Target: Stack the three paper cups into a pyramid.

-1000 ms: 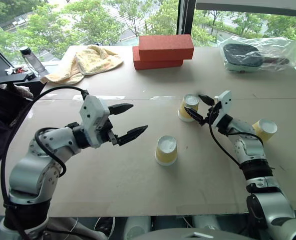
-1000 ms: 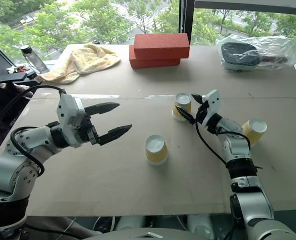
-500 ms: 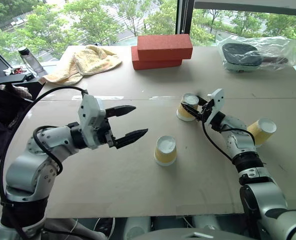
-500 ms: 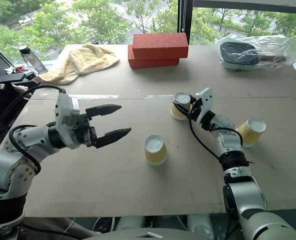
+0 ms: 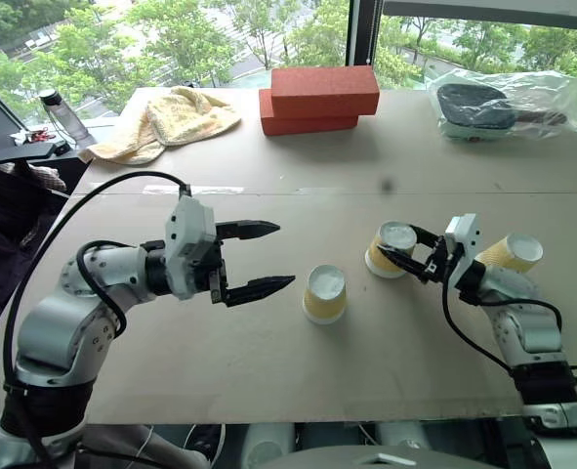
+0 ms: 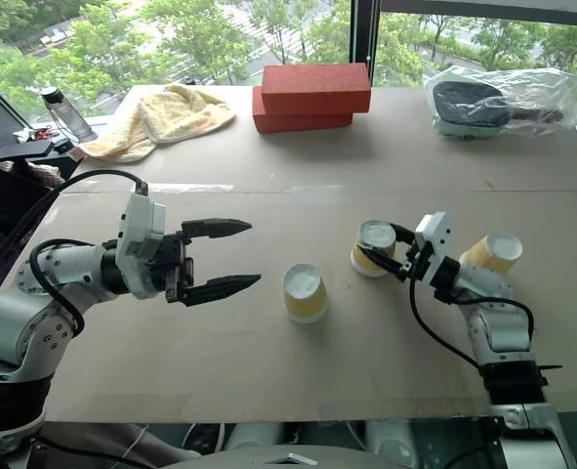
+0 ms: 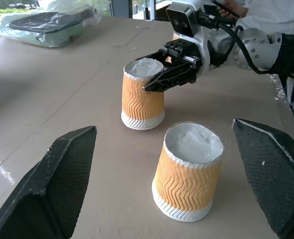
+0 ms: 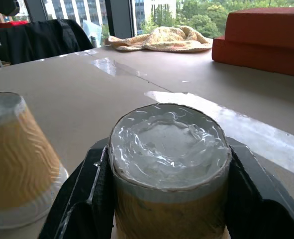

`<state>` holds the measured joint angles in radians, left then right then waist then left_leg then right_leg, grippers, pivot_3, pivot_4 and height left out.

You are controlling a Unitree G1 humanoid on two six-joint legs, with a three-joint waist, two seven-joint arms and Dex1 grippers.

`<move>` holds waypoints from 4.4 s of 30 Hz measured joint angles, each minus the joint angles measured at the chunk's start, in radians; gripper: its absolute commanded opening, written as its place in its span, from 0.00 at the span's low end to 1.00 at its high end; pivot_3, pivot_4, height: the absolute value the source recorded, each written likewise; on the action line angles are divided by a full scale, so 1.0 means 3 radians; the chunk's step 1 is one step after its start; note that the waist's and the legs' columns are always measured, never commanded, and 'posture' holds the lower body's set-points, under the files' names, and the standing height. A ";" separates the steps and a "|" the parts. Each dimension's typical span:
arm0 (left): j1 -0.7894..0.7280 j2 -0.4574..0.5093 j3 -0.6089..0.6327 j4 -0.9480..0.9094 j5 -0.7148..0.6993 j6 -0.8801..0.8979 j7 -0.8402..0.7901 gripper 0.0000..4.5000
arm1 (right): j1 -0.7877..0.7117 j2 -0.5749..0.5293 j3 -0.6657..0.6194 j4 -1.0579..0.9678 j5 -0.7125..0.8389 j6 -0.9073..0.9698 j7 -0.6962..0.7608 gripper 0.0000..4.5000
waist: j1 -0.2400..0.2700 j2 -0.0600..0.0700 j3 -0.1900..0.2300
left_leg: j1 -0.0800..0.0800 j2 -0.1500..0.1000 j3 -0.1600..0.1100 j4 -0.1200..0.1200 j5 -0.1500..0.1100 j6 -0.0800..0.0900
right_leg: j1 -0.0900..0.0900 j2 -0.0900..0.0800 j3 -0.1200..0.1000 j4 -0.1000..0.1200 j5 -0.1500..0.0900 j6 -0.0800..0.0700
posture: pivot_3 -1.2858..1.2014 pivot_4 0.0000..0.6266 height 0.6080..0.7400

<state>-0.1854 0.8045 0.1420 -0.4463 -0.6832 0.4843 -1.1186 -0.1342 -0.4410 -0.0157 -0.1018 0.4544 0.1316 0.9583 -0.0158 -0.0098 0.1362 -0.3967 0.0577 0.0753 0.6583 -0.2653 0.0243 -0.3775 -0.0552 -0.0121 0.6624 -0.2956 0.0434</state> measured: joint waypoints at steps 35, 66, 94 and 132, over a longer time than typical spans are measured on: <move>-0.0553 0.0002 -0.0449 0.0308 0.0166 -0.0154 -0.0543 1.00 | 0.1069 -0.0492 -0.0103 -0.1064 0.0074 0.0036 -0.0014 0.99 | 0.0106 -0.0010 0.0007 | -0.0002 -0.0006 -0.0004 0.0005 -0.0001 0.0002 | 0.0000 0.0009 -0.0004 -0.0002 0.0000 0.0001 | 0.52 0.24 0.93; -0.1077 -0.0172 -0.0603 0.0114 0.0010 0.0664 0.0123 1.00 | 0.0740 -0.0197 -0.1446 -0.0078 -0.0232 -0.0174 -0.1408 0.99 | 0.0087 -0.0008 0.0009 | -0.0002 -0.0006 -0.0003 0.0015 0.0002 -0.0003 | 0.0001 0.0017 0.0011 0.0002 0.0000 0.0000 | 0.52 0.24 0.93; -0.0989 -0.0175 -0.0601 0.0059 0.0009 0.0643 0.0150 1.00 | 0.0654 -0.0006 -0.1447 0.0097 0.0074 -0.0075 -0.1548 0.99 | 0.0090 -0.0007 0.0009 | -0.0002 -0.0006 -0.0004 0.0016 0.0002 -0.0003 | 0.0001 0.0017 0.0013 0.0004 0.0000 0.0000 | 0.52 0.24 0.93; -0.0164 0.0250 -0.0226 -0.0185 -0.0090 0.0396 -0.0150 1.00 | -0.0359 -0.0659 -0.0056 -0.1721 0.1321 0.1505 -0.0750 0.50 | 0.0081 -0.0009 0.0015 | -0.0005 -0.0002 -0.0009 0.0014 -0.0007 0.0012 | 0.0000 0.0010 0.0004 0.0001 0.0000 0.0000 | 0.52 0.24 0.93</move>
<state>-0.2347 0.8796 0.0743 -0.5017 -0.7102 0.6030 -1.1636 -0.2419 -0.6386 -0.0326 -0.6181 0.8506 0.5829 0.7332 0.0084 -0.0124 0.1406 -0.3983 0.0572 0.0727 0.6625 -0.2673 0.0278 -0.3775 -0.0521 -0.0109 0.6629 -0.2956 0.0435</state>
